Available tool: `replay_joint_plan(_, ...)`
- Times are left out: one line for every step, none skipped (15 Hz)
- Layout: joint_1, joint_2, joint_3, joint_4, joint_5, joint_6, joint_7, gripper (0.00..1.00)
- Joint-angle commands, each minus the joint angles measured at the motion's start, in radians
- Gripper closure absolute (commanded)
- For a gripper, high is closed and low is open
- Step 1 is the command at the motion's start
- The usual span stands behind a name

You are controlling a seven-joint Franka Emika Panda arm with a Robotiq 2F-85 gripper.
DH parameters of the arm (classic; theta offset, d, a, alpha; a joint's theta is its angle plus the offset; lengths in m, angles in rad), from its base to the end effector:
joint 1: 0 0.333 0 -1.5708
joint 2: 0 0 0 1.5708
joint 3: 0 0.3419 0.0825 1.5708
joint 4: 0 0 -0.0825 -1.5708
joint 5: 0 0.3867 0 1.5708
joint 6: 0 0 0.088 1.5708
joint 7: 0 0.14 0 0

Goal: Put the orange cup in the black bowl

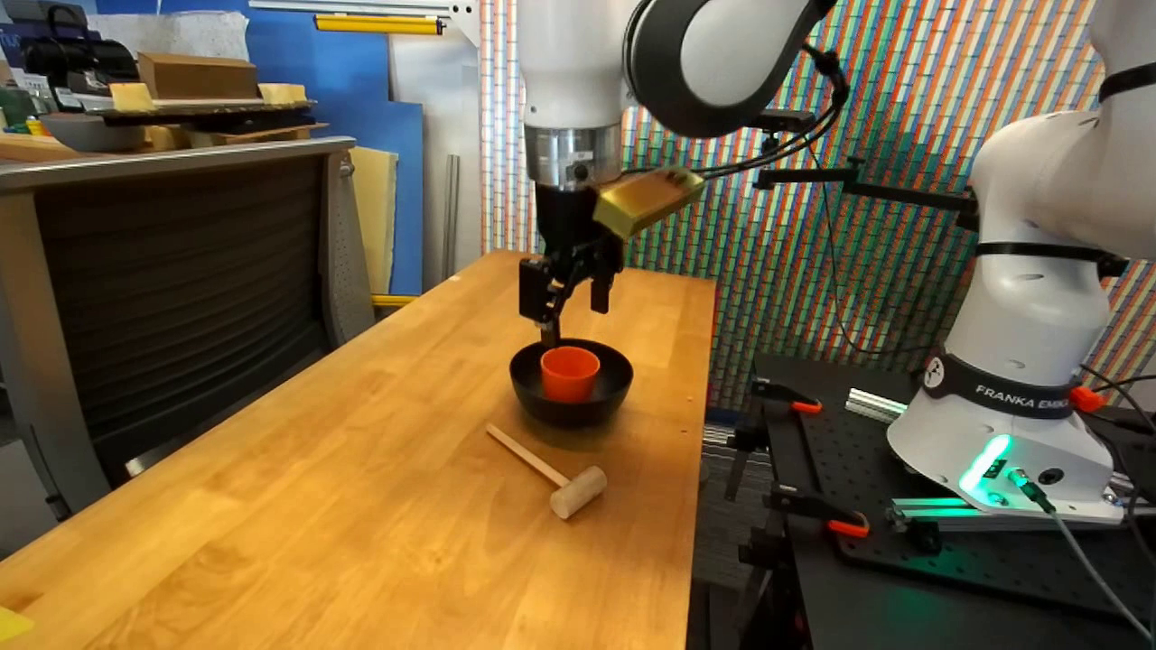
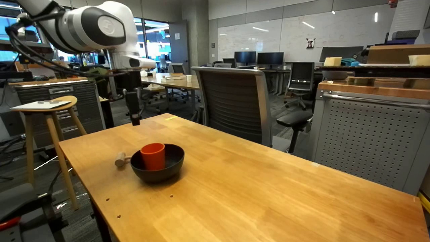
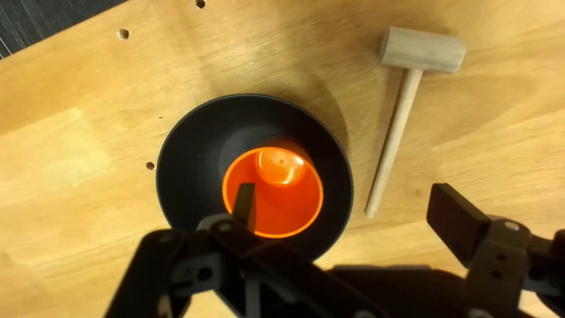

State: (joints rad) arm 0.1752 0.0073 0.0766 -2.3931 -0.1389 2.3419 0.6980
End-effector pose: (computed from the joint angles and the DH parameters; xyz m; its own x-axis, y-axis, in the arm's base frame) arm 0.4729 0.1161 0.3001 0.9408 -0.3389 0.0115 -0.3380 -0.9345 0.1116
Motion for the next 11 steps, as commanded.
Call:
replay_joint_plan(-0.004, -0.24, 0.033, -0.068, 0.142, -0.145, -0.264, 0.0)
replay_joint_plan(-0.001, -0.295, 0.032, -0.073, 0.188, -0.213, -0.335, 0.0)
replay_joint_plan(0.028, -0.351, -0.004, -0.079, 0.222, -0.281, -0.407, 0.0)
replay_joint_plan(0.001, -0.408, 0.013, -0.086, 0.257, -0.351, -0.478, 0.0)
replay_joint_plan(0.003, -0.463, 0.002, -0.09, 0.279, -0.426, -0.541, 0.0)
replay_joint_plan(-0.022, -0.331, 0.044, -0.041, 0.231, -0.339, -0.424, 0.0)
replay_joint_plan(-0.024, -0.369, 0.043, -0.046, 0.239, -0.364, -0.441, 0.0)
replay_joint_plan(-0.026, -0.382, 0.046, -0.051, 0.239, -0.363, -0.44, 0.0)
replay_joint_plan(-0.027, -0.376, 0.048, -0.053, 0.239, -0.36, -0.439, 0.0)
replay_joint_plan(-0.027, -0.36, 0.05, -0.053, 0.238, -0.355, -0.438, 0.0)
replay_joint_plan(-0.027, -0.345, 0.051, -0.053, 0.238, -0.351, -0.437, 0.0)
